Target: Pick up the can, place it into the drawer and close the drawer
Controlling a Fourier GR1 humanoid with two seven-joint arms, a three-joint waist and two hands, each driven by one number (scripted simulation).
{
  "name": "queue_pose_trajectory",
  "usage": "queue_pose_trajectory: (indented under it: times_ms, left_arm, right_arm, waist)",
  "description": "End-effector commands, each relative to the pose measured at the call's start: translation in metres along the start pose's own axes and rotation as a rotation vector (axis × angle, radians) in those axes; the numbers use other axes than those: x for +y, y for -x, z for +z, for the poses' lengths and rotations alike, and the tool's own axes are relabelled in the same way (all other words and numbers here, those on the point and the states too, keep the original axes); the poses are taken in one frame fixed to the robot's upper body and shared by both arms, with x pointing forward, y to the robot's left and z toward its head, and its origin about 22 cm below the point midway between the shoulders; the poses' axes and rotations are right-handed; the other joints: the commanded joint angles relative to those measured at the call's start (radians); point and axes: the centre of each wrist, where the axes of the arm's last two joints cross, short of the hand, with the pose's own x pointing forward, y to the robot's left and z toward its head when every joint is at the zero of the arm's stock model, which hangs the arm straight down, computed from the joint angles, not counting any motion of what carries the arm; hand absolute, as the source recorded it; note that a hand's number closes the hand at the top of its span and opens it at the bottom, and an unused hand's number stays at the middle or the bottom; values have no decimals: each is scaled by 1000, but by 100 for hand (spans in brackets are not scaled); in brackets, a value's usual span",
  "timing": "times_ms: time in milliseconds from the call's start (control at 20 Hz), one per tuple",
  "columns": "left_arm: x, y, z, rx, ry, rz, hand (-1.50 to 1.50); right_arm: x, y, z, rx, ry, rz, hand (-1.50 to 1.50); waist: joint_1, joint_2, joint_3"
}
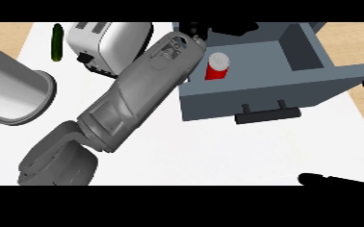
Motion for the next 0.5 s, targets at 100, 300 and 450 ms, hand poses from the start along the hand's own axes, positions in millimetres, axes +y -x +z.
queue_pose_trajectory:
  times_ms: [100, 300, 450]
  left_arm:
    - [-4, -22, -2, -22, -8, 60, -150]
    - [-4, -19, -1, -43, -49, 46, -150]
    - [-7, -20, 3, -47, -10, 55, -150]
  right_arm:
    - [-1, -7, 2, -52, -41, 192, -150]
    - [16, -3, -10, -65, -109, 346, -150]
    - [23, 10, -23, -47, -126, 480, -150]
  waist:
    - [18, -8, 0]
    - [36, -8, 0]
    - [78, -16, -1]
